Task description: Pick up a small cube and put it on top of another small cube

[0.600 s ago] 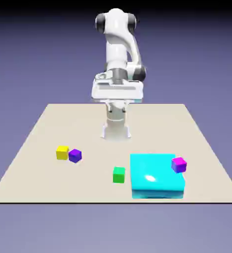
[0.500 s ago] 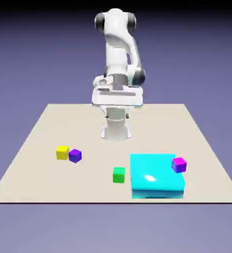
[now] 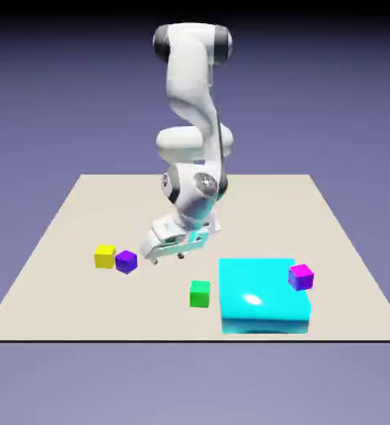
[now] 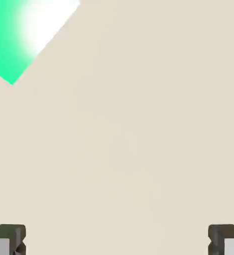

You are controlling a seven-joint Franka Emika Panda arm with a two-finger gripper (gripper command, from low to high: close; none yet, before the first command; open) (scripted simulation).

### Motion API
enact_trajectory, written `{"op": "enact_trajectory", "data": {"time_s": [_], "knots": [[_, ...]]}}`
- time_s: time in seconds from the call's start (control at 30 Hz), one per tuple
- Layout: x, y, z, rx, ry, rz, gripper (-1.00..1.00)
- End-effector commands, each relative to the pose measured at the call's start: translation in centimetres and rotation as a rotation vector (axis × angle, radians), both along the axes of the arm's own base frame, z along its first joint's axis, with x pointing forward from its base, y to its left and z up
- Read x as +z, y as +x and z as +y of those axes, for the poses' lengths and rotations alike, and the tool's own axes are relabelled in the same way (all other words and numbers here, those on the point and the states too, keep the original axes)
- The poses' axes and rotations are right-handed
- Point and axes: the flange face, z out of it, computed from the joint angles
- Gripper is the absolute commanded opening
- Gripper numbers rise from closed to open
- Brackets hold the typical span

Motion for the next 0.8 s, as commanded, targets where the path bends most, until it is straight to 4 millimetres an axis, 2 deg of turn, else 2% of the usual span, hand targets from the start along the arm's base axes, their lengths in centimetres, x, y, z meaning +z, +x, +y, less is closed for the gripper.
{"op": "enact_trajectory", "data": {"time_s": [0.0,0.17,0.2,0.33,0.37,0.4,0.43,0.57,0.6,0.77], "knots": [[-1.0,-0.7,-0.8,0.027,-0.039,0.066,0.00],[-5.0,-4.3,-5.1,0.160,-0.239,0.385,0.00],[-5.0,-4.3,-5.1,0.160,-0.239,0.385,0.00],[-9.0,-6.5,-8.3,0.160,-0.240,0.384,0.00],[-9.5,-6.8,-8.6,0.160,-0.239,0.385,0.00],[-9.5,-6.8,-8.6,0.160,-0.239,0.385,-1.00],[-9.5,-6.8,-8.6,0.160,-0.239,0.385,-1.00],[-5.5,-4.5,-5.5,0.160,-0.240,0.384,-1.00],[-4.7,-4.3,-5.5,0.156,-0.240,0.385,-1.00],[-1.7,-4.9,-9.7,0.113,-0.241,0.390,-1.00]]}}
